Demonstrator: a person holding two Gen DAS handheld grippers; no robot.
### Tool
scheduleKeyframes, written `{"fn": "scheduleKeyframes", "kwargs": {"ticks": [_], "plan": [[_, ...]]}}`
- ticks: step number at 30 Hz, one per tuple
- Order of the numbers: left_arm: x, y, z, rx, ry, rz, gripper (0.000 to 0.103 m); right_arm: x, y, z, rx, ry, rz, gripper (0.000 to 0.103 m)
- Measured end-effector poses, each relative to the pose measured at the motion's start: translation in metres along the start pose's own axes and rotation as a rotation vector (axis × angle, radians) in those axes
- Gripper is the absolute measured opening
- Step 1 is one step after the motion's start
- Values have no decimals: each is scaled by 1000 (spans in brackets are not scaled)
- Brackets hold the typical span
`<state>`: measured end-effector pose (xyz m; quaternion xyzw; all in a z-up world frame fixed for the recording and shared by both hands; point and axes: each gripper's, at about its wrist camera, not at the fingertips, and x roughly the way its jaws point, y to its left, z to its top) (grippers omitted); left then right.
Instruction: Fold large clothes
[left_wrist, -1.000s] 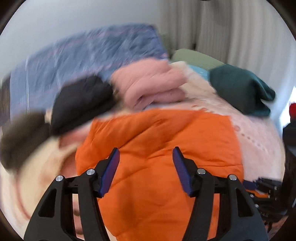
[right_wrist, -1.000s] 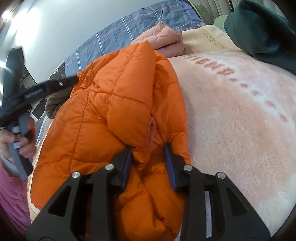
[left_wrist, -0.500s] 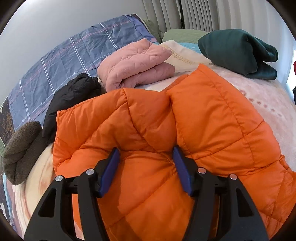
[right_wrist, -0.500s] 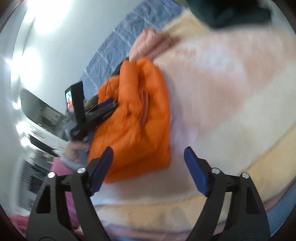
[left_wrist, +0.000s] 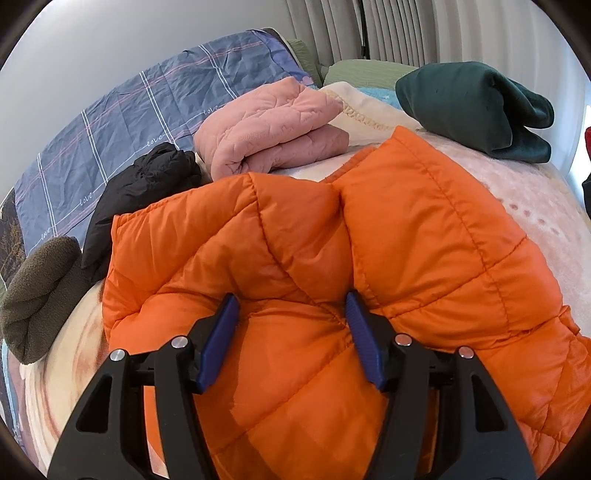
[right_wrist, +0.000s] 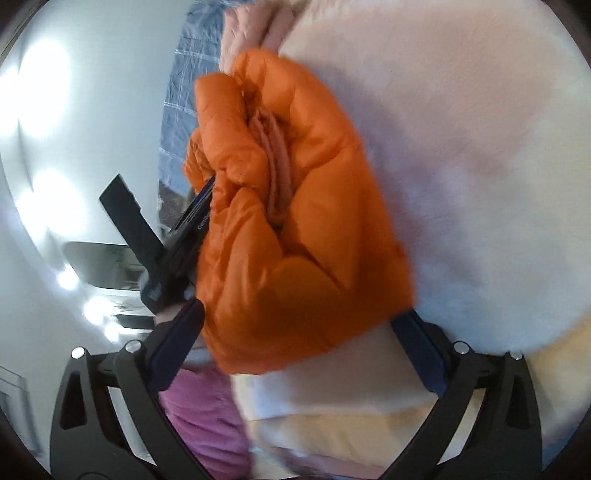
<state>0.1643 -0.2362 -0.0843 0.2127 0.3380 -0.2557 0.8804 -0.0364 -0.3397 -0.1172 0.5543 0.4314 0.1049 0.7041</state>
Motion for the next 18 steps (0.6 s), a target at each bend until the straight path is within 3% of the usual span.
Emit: {"fn": "scheduleKeyframes", "kwargs": {"ticks": [5, 10, 14, 18], "plan": [[0, 0, 0, -8, 0, -9, 62, -3, -6, 8, 103, -115, 19, 101], [3, 6, 0, -32, 5, -42, 62, -1, 2, 6, 14, -141, -41, 98], [3, 7, 0, -39, 1, -48, 62, -6, 14, 5, -89, -159, -66, 54], [3, 7, 0, -42, 1, -50, 63, -8, 22, 0, -172, -173, -127, 45]]}}
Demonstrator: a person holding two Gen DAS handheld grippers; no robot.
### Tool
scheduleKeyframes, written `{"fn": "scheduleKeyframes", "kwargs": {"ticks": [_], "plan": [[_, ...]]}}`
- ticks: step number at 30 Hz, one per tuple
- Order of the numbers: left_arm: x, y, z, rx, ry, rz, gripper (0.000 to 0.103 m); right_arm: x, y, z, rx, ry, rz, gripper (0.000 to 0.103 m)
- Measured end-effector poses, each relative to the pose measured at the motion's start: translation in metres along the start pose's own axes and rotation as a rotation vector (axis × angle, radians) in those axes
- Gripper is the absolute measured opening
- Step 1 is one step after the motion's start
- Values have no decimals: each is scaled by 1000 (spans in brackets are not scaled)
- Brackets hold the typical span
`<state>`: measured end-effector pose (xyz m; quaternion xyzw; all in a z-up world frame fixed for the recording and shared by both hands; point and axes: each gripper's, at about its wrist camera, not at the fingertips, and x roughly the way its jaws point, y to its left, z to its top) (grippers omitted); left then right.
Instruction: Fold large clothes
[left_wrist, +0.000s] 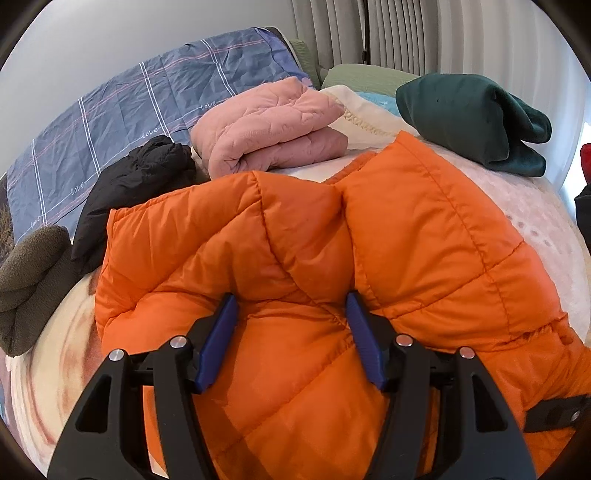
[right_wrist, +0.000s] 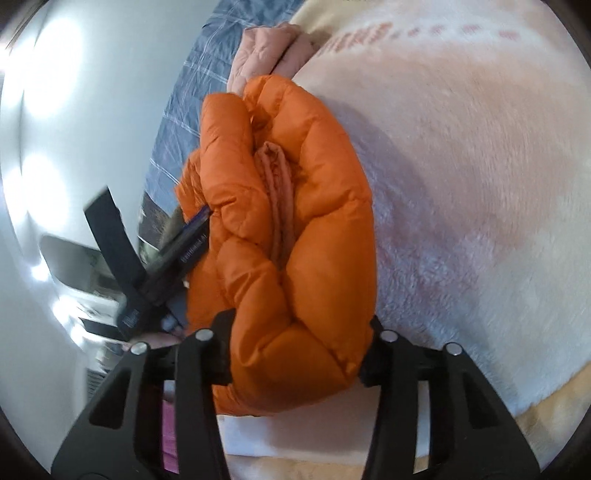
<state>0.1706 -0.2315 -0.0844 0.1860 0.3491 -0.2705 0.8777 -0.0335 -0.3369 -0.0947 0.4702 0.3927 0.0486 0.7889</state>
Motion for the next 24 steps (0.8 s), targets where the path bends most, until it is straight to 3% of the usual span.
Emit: {"fn": "scheduleKeyframes", "kwargs": {"ticks": [9, 18, 24], "plan": [[-6, -3, -1, 30, -31, 28, 66, 3, -12, -4, -23, 8, -20, 47], [-15, 3, -2, 28, -66, 84, 86, 14, -5, -1, -70, 6, -73, 50], [-35, 16, -7, 38, -105, 112, 90, 26, 1, 1, -98, -4, -90, 51]]}}
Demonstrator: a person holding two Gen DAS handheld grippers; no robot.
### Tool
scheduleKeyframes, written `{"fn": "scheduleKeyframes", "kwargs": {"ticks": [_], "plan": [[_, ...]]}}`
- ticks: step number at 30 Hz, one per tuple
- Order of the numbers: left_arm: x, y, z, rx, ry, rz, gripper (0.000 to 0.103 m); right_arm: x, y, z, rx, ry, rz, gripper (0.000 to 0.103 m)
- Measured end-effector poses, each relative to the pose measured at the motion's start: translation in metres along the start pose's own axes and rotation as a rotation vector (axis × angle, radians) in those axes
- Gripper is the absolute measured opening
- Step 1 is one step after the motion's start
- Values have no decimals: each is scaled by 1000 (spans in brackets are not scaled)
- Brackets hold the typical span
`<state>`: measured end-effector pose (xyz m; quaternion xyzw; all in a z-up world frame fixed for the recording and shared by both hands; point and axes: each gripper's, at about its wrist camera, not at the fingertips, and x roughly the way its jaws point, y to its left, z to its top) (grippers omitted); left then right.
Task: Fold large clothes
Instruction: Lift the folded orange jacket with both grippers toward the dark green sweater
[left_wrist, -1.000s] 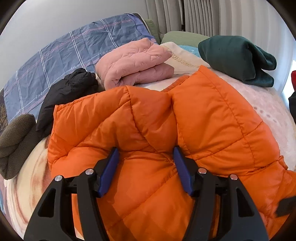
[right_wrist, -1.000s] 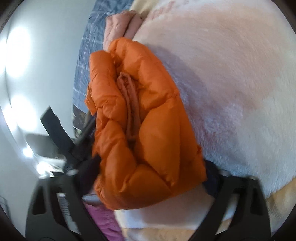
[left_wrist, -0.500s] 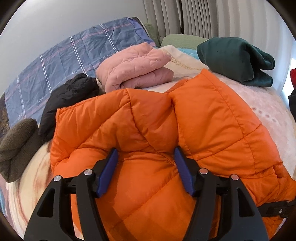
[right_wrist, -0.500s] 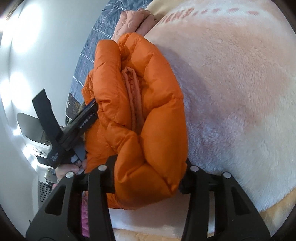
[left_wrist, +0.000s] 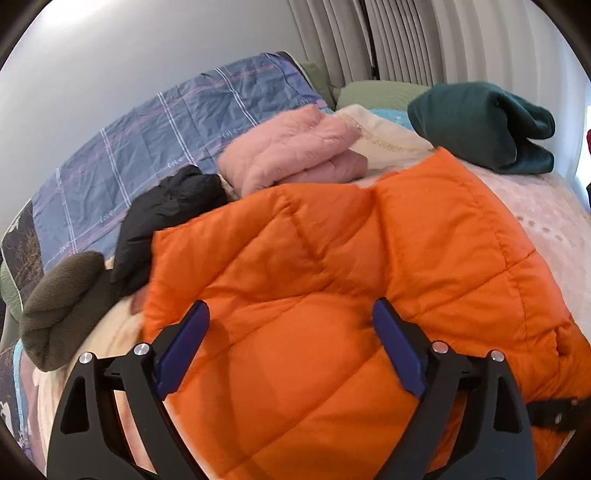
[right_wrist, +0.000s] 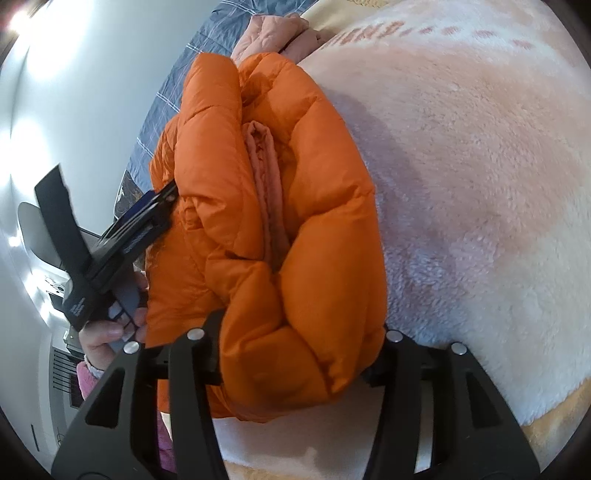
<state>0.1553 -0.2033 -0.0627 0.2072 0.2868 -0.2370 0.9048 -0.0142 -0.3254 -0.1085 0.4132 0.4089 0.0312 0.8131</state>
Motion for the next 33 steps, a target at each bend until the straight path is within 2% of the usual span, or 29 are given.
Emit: {"fn": "scheduleKeyframes", "kwargs": {"ticks": [4, 6, 8, 12, 15, 17, 18, 19, 21, 23, 25, 28, 33], "plan": [[-14, 51, -16, -186, 11, -83, 91, 2, -1, 1, 0, 1, 11, 51], [-19, 84, -32, -348, 17, -190, 99, 3, -1, 1, -7, -1, 10, 51], [-20, 103, -49, -472, 22, -313, 101, 4, -1, 1, -14, -4, 9, 52], [8, 101, -74, -523, 128, -459, 102, 5, 1, -1, -32, -12, 3, 53], [33, 102, -87, -649, 157, -608, 102, 6, 2, -2, -50, -21, 0, 53], [46, 100, -90, -701, 165, -677, 100, 6, 4, -2, -64, -24, 0, 54], [47, 97, -89, -698, 153, -691, 89, 5, 5, -4, -87, -27, -2, 54], [42, 92, -84, -670, 130, -679, 84, 4, 9, -4, -116, -35, -10, 49], [25, 82, -68, -581, 83, -626, 63, -3, 26, -8, -215, -76, -38, 37], [-1, 69, -43, -468, 16, -565, 56, -11, 41, -9, -303, -122, -61, 28], [-30, 58, -12, -379, -71, -539, 53, -25, 54, -5, -370, -186, -58, 26], [-64, 43, 37, -297, -171, -537, 53, -53, 66, 10, -406, -289, -26, 26], [-93, 14, 122, -179, -269, -534, 53, -109, 77, 62, -415, -464, -29, 26]]}}
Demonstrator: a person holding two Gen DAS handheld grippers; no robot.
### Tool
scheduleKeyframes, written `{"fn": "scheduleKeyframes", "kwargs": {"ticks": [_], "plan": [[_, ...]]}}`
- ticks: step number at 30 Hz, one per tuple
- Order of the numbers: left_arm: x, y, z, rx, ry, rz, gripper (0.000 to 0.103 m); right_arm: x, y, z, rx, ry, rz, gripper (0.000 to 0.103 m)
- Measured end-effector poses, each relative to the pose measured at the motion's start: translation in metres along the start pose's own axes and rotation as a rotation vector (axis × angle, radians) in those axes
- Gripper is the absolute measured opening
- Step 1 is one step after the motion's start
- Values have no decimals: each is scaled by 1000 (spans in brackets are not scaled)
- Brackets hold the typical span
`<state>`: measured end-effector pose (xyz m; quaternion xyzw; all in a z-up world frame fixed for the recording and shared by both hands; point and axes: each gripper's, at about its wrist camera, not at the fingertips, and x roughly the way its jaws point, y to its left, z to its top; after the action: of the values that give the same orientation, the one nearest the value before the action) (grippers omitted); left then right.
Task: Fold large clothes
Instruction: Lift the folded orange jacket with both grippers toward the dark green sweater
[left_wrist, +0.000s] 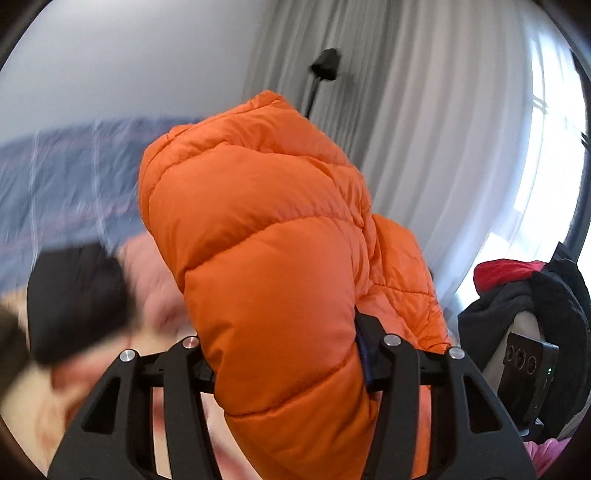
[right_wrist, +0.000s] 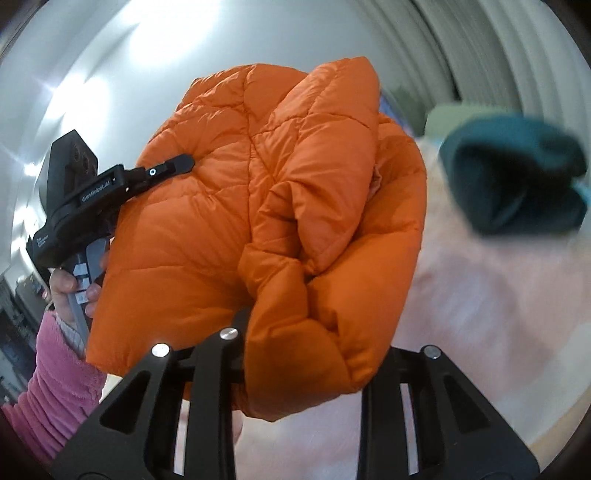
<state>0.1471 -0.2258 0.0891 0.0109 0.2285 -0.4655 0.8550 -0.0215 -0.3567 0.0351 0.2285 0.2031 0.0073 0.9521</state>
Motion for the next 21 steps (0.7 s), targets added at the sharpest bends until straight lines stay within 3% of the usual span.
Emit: {"fn": "scheduleKeyframes", "kwargs": {"ticks": [6, 10, 15, 18, 21], "plan": [[55, -52, 86, 86, -26, -53, 54, -25, -36, 73, -11, -138, -93, 26], [96, -69, 122, 100, -19, -44, 55, -16, -66, 112, 60, -135, -93, 26], [155, -63, 161, 121, -10, 75, 58, 28, -97, 151, 134, -133, -84, 26], [191, -45, 175, 151, 0, 184, 60, 95, -119, 166, 245, -90, -56, 26], [234, -9, 171, 128, 43, 303, 63, 157, -134, 168, 303, -53, -98, 26]]}}
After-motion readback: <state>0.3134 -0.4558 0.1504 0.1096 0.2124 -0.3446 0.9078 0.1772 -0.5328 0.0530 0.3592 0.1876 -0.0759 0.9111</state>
